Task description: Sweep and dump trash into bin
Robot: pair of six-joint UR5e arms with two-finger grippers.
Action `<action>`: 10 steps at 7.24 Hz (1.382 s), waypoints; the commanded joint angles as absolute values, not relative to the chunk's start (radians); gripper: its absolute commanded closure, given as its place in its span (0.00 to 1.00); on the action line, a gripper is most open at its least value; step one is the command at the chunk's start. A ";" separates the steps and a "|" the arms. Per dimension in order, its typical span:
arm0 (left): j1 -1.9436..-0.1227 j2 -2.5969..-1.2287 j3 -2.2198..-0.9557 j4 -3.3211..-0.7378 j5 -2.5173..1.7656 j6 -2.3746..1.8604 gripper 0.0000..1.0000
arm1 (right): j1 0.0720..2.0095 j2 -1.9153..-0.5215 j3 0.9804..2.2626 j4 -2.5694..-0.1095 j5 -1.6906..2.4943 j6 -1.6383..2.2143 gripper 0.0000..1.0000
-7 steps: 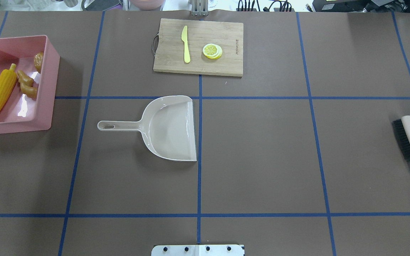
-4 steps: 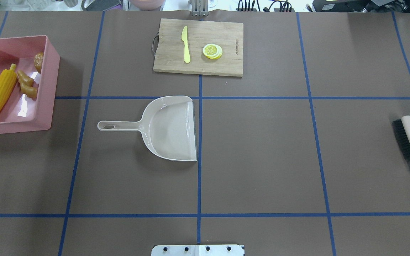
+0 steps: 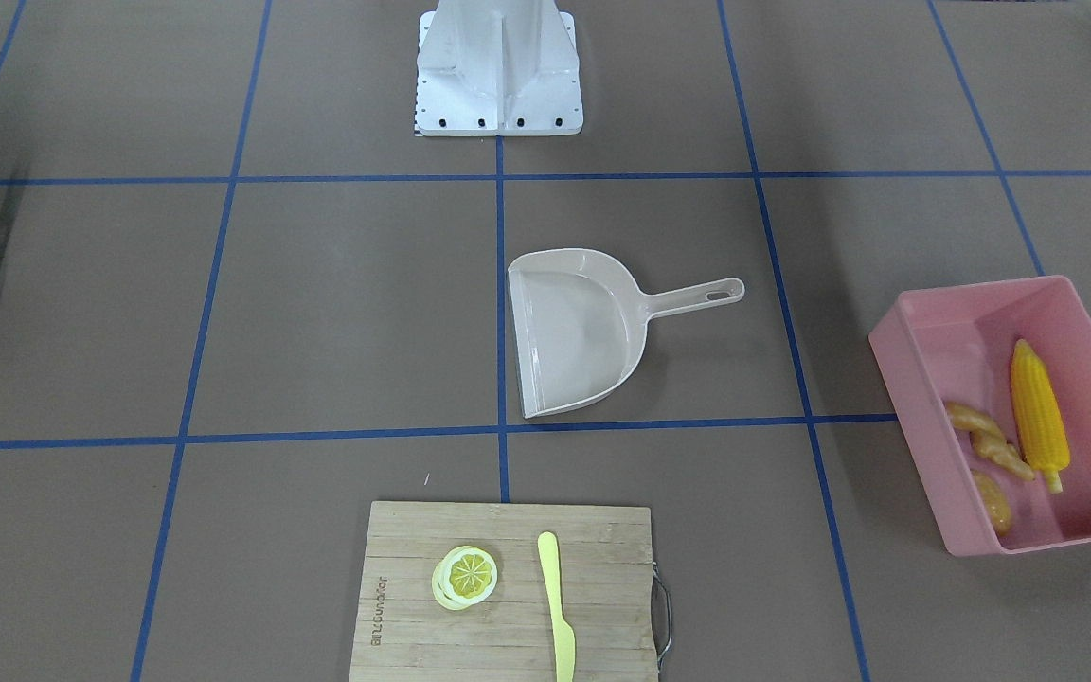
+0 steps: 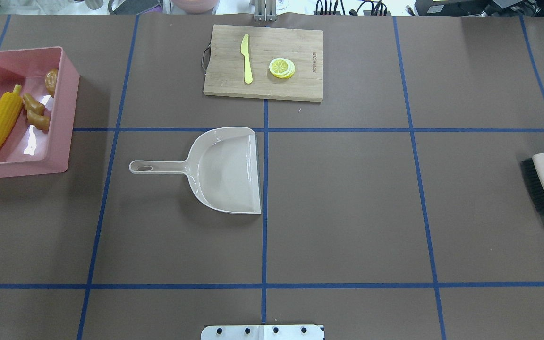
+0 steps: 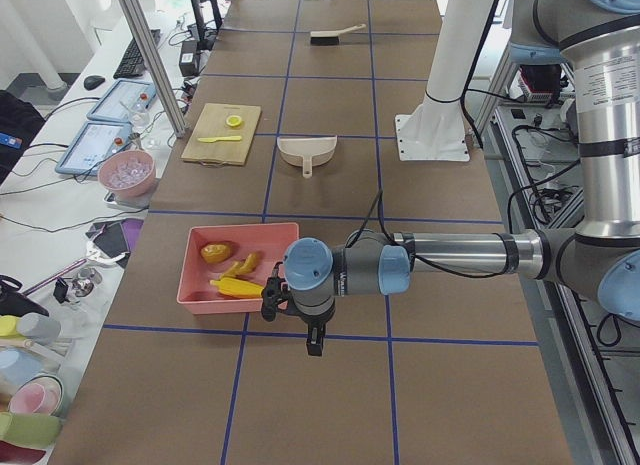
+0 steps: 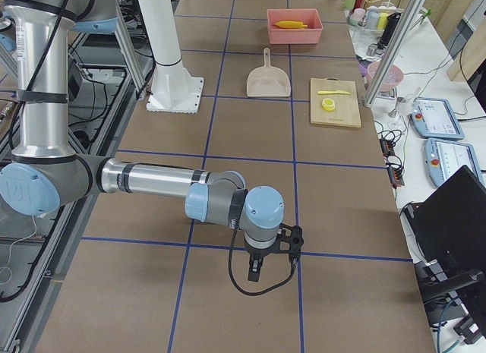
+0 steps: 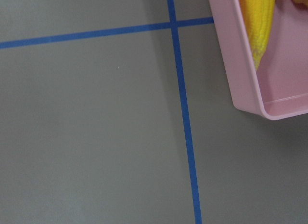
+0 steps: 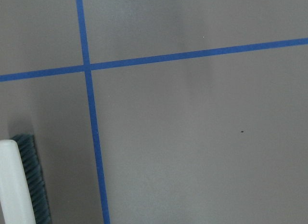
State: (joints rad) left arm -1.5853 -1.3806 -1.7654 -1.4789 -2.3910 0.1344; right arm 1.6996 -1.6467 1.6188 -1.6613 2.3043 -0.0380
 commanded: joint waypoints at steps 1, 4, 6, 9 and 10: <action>-1.586 -1.397 -1.776 -1.447 -2.369 0.135 0.01 | 1.691 -1.635 1.624 -1.718 2.296 -0.037 0.00; -1.582 -1.437 -1.781 -1.448 -2.233 0.135 0.01 | 1.671 -1.634 1.664 -1.710 2.281 -0.049 0.00; -1.582 -1.442 -1.787 -1.454 -2.235 0.135 0.01 | 1.671 -1.637 1.672 -1.707 2.284 -0.049 0.00; -1.582 -1.439 -1.784 -1.493 -2.233 0.137 0.01 | 1.671 -1.637 1.672 -1.663 2.289 -0.048 0.00; -1.582 -1.439 -1.784 -1.494 -2.233 0.135 0.01 | 1.671 -1.644 1.672 -1.639 2.290 -0.045 0.00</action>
